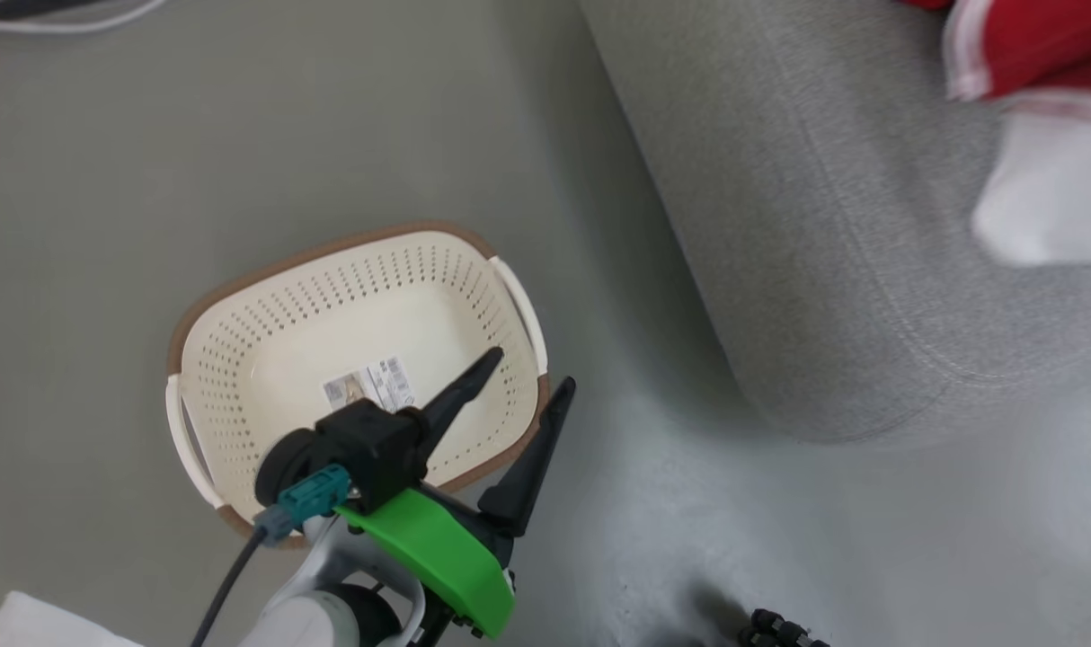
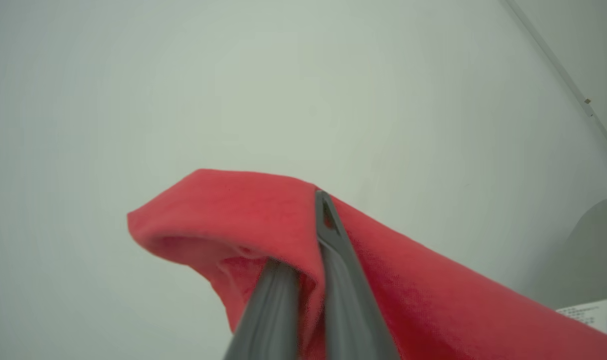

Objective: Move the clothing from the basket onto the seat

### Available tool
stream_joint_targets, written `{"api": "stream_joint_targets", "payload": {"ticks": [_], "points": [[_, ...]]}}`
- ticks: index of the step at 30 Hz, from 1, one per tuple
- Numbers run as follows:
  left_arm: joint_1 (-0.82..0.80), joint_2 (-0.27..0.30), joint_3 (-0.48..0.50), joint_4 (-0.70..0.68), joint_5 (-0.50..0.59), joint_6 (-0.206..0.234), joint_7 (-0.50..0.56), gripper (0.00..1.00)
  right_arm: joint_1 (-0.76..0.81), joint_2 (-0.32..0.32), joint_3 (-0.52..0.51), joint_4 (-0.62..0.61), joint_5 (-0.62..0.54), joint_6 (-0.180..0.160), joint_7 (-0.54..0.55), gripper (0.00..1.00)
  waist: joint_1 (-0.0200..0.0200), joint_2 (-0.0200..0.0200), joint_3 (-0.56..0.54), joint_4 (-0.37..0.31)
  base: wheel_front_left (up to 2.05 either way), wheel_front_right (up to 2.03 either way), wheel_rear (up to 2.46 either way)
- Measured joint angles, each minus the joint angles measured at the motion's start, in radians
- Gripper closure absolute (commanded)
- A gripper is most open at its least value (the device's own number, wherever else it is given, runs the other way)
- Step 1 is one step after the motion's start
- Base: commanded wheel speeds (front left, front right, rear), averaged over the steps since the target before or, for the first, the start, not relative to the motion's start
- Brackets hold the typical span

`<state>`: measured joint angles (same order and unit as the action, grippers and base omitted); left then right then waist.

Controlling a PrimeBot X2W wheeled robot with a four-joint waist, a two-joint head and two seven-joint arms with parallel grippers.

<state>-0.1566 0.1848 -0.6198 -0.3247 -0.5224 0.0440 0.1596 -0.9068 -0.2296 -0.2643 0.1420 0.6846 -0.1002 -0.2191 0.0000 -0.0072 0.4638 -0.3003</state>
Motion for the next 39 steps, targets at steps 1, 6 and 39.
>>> {"api": "stream_joint_targets", "payload": {"ticks": [1, 6, 39], "points": [[0.0, 0.008, 0.008, -0.007, 0.001, 0.002, 0.004, 0.0, -0.04, -0.023, -0.011, 0.005, -0.001, -0.002, 0.0, 1.0, 0.0001, 0.0, 0.014, 0.007, 0.0, 0.0, 0.0], [0.0, 0.014, 0.026, -0.057, 0.001, 0.009, 0.004, 0.0, -0.155, -0.152, -0.045, 0.062, -0.044, -0.009, 0.014, 1.0, 0.0, 0.0, 0.084, 0.041, 0.0, 0.0, 0.0], [-0.071, 0.102, 0.134, -0.132, 0.029, -0.01, 0.001, 0.0, -0.167, -0.097, 0.147, 0.532, -0.361, -0.023, -0.033, 0.0, 0.0001, 0.0, 0.372, 0.001, 0.0, 0.0, 0.0]]}}
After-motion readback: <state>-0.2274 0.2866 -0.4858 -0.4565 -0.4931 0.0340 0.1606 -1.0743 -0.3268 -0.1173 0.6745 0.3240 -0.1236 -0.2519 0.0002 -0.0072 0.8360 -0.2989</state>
